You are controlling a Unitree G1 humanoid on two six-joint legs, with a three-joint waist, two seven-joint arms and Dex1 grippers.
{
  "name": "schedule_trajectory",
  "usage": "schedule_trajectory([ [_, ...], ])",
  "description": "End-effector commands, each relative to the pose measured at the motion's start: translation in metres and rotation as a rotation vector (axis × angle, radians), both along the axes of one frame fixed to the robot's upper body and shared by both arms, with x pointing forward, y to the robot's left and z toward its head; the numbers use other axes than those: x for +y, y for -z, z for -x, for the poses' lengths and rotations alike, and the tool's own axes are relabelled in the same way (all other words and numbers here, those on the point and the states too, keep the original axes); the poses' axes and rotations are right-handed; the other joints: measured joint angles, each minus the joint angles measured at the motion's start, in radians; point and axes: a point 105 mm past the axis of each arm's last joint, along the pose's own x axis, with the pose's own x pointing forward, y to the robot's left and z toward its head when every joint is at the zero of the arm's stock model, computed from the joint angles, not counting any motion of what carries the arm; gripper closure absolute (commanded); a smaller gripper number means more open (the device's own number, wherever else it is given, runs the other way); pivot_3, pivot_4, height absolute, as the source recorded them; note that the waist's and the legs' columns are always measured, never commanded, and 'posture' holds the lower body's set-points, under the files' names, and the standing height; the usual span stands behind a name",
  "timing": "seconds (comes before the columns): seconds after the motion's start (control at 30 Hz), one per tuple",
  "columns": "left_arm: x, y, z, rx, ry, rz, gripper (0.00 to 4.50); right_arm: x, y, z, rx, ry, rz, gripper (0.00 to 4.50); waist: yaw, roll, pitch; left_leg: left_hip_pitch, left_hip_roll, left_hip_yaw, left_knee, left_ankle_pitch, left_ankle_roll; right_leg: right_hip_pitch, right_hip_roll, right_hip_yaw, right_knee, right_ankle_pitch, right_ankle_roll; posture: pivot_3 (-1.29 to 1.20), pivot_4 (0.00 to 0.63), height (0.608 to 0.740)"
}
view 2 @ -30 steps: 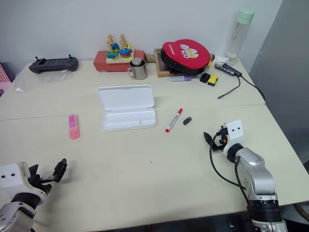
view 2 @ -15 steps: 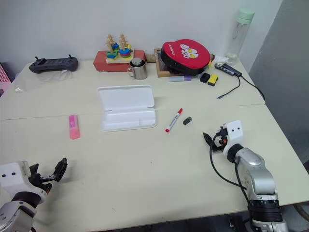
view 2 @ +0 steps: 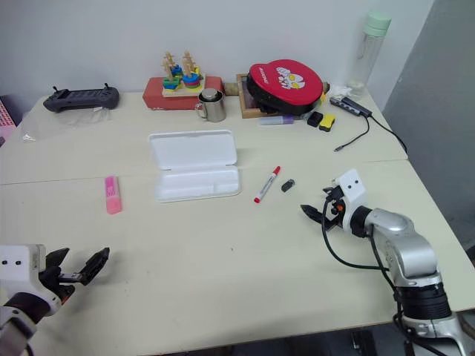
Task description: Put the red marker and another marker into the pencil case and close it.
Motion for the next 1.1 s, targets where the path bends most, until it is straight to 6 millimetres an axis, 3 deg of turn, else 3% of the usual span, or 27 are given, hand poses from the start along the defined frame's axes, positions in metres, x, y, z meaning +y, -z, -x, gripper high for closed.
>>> schedule_trajectory([
  [0.03, -0.009, -0.017, 0.006, 0.023, 0.145, -0.031, 0.0, 0.017, -0.028, 0.003, -0.095, -0.156, 0.018, 0.03, 0.0, 0.0, 0.0, 0.0, 0.0, 0.0, 0.0, 0.0, 0.0, 0.0, 0.0, 0.0, 0.0, 0.0, 0.0, 0.0, 0.15, 0.74],
  [0.23, -0.009, -0.028, 0.01, 0.081, 0.267, -0.099, 0.0, 0.041, -0.045, 0.004, -0.157, -0.321, 0.056, 0.03, -0.002, 0.001, 0.0, 0.0, 0.001, 0.0, 0.0, 0.0, 0.0, 0.0, 0.001, 0.0, 0.0, -0.001, -0.001, 0.0, 0.15, 0.74],
  [0.37, -0.01, -0.037, 0.006, 0.112, 0.342, -0.192, 0.0, 0.099, -0.057, 0.017, -0.232, -0.623, 0.116, 0.03, -0.007, 0.002, 0.002, -0.001, 0.001, 0.0, 0.0, 0.0, 0.0, -0.001, 0.001, -0.001, 0.0, 0.0, -0.001, 0.0, 0.15, 0.74],
  [0.57, -0.007, -0.03, 0.0, 0.122, 0.328, -0.232, 0.0, 0.144, -0.047, 0.012, -0.308, -0.728, 0.168, 0.03, -0.007, 0.001, 0.001, 0.0, 0.002, -0.001, -0.002, 0.0, 0.0, -0.001, 0.001, -0.001, 0.0, 0.0, -0.003, 0.0, 0.15, 0.74],
  [0.83, -0.01, -0.029, 0.001, 0.11, 0.327, -0.222, 0.0, 0.179, -0.019, -0.005, -0.311, -0.754, 0.297, 0.03, -0.004, 0.002, 0.002, -0.001, 0.002, -0.001, -0.002, 0.0, 0.0, -0.002, 0.001, -0.002, 0.0, 0.002, -0.006, 0.0, 0.15, 0.74],
  [1.1, -0.01, -0.025, 0.003, 0.11, 0.319, -0.222, 0.0, 0.194, -0.018, -0.02, -0.284, -0.729, 0.31, 0.03, -0.004, 0.002, 0.002, -0.001, 0.002, -0.002, -0.002, 0.0, 0.0, -0.002, 0.001, -0.002, 0.001, 0.002, -0.006, 0.0, 0.15, 0.74],
])
